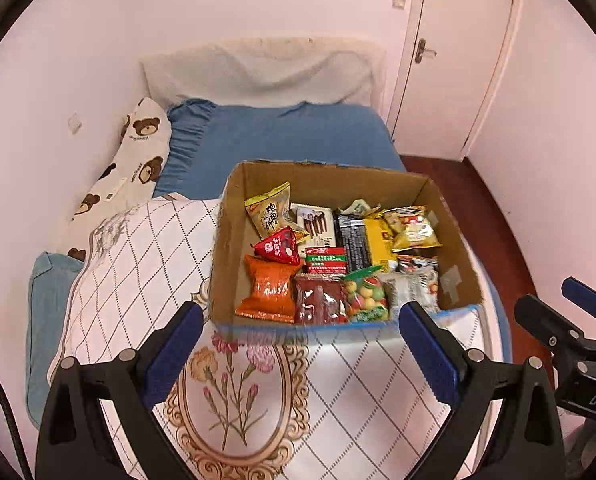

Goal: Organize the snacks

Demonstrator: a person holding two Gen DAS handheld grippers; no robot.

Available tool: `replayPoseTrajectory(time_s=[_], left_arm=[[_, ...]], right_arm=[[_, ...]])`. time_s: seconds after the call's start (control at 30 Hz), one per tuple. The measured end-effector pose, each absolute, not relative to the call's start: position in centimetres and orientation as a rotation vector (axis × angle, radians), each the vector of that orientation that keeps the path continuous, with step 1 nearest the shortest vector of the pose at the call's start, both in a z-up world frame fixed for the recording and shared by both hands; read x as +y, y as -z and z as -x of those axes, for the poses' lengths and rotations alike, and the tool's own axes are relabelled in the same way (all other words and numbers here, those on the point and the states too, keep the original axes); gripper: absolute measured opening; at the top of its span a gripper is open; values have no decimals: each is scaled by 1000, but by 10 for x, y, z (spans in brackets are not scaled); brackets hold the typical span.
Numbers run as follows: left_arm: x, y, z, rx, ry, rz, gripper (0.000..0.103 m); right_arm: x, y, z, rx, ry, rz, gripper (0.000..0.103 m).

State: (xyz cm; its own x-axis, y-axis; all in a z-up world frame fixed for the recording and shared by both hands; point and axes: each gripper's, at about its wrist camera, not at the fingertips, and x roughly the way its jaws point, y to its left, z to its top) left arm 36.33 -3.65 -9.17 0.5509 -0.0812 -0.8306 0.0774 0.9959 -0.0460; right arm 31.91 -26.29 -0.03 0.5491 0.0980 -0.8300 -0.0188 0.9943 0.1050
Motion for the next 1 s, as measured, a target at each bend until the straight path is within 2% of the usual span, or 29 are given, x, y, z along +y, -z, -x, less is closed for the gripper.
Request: replayPoseTrajectory(time_s=[0.5,0.8,1.0], left_arm=[[-35,30,-260,874,117,-21,100],[-40,20,-228,835,110,-26,100],[-41,23,-233,825,99,-20,103]], right_arm=[[-260,-74,-199,845,-103,-91,103],[-263,-88,-172,816,-95,-90,103],[-267,-84,-176,809,-77,-98,103]])
